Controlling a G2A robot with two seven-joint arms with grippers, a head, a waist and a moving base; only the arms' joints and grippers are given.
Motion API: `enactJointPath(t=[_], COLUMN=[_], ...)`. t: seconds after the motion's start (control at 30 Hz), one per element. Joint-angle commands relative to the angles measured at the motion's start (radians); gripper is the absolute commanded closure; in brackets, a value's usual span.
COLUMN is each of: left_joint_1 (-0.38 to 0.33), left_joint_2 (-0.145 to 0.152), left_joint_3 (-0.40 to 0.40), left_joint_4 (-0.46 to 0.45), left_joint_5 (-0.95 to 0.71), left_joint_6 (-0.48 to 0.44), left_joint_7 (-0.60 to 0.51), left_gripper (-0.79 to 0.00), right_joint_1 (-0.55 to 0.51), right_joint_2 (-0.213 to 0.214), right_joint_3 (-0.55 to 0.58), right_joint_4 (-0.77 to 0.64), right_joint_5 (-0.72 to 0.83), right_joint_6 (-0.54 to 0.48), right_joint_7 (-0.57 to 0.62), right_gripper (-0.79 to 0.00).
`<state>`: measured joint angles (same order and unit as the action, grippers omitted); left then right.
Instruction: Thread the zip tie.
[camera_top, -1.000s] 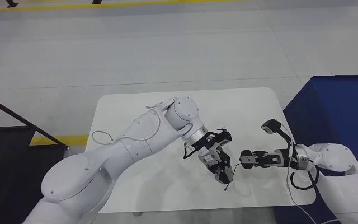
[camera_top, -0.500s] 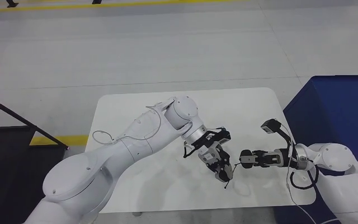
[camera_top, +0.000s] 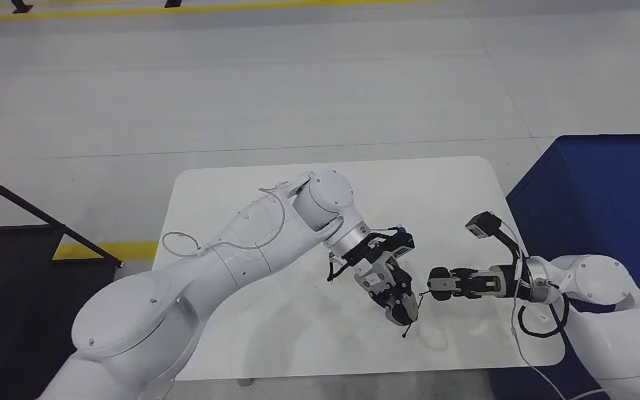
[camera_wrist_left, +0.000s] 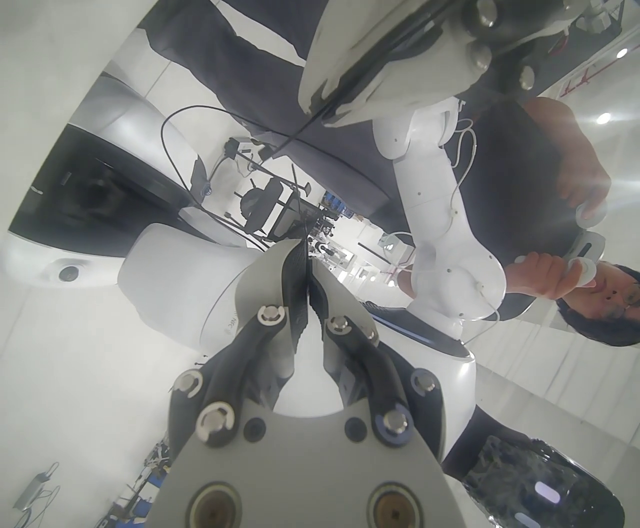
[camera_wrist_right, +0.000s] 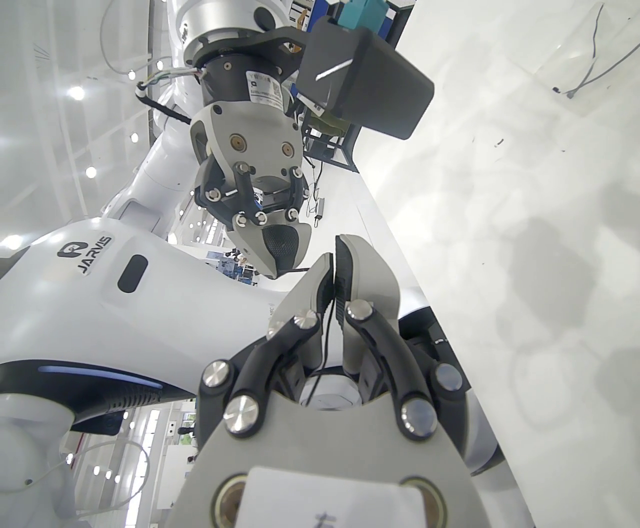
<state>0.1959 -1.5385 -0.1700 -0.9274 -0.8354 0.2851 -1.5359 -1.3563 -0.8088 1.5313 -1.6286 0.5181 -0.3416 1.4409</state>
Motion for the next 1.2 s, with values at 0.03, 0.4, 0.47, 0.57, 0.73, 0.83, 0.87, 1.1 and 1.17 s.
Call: enactJointPath(t=[0.03, 0.4, 0.47, 0.57, 0.73, 0.83, 0.87, 1.1, 1.17], left_joint_1=[0.001, 0.014, 0.013, 0.011, 0.012, 0.016, 0.017, 0.009, 0.01], left_joint_2=[0.005, 0.001, -0.001, -0.002, -0.003, -0.005, -0.006, -0.016, -0.019], left_joint_3=[0.0, 0.0, 0.0, 0.0, 0.0, 0.0, 0.0, 0.0, 0.0], left_joint_4=[0.0, 0.015, 0.021, 0.025, 0.029, 0.028, 0.03, 0.049, 0.056], left_joint_5=[-0.002, 0.006, 0.005, 0.003, 0.004, 0.006, 0.005, -0.004, -0.005], left_joint_6=[0.0, 0.0, 0.0, 0.0, 0.0, 0.0, 0.0, 0.0, 0.0], left_joint_7=[0.0, 0.0, 0.0, 0.0, 0.0, 0.0, 0.0, 0.0, 0.0], left_gripper=[0.0, 0.0, 0.0, 0.0, 0.0, 0.0, 0.0, 0.0, 0.0], right_joint_1=[0.002, 0.007, 0.007, 0.007, 0.007, 0.005, 0.004, -0.005, -0.007], right_joint_2=[0.0, 0.001, 0.001, 0.002, 0.002, 0.003, 0.003, 0.005, 0.006], right_joint_3=[-0.002, -0.008, -0.009, -0.01, -0.01, -0.01, -0.01, -0.008, -0.007], right_joint_4=[0.001, 0.005, 0.005, 0.006, 0.006, 0.004, 0.003, -0.009, -0.012], right_joint_5=[0.0, 0.007, 0.007, 0.008, 0.009, 0.009, 0.008, 0.007, 0.007], right_joint_6=[-0.003, -0.011, -0.014, -0.017, -0.019, -0.022, -0.024, -0.03, -0.031], right_joint_7=[0.0, -0.001, 0.001, 0.003, 0.005, 0.006, 0.007, 0.008, 0.007], right_gripper=[0.0, 0.0, 0.0, 0.0, 0.0, 0.0, 0.0, 0.0, 0.0])
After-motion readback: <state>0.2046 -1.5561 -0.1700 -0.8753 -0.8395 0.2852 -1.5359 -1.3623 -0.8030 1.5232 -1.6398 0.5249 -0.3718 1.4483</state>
